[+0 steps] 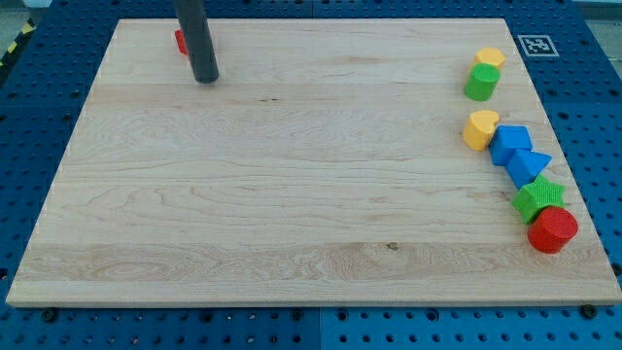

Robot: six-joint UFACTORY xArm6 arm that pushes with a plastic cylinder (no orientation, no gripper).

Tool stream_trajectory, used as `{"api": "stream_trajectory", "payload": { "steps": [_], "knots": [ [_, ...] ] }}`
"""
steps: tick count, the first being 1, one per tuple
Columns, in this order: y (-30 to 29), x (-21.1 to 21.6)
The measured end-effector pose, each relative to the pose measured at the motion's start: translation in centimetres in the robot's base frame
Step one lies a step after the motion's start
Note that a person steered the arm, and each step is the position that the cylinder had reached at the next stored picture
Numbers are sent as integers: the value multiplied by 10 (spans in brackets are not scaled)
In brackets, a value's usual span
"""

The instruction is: Push the red circle to the bottom left of the green star

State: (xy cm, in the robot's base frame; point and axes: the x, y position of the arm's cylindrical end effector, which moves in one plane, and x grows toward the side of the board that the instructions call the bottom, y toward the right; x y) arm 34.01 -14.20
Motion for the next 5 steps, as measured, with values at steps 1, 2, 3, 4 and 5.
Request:
{"api": "stream_trajectory", "payload": {
  "steps": [1, 2, 3, 4, 5],
  "knots": [
    [16, 50],
    [62, 111],
    [127, 173],
    [208, 227],
    [294, 256]
  ]
}}
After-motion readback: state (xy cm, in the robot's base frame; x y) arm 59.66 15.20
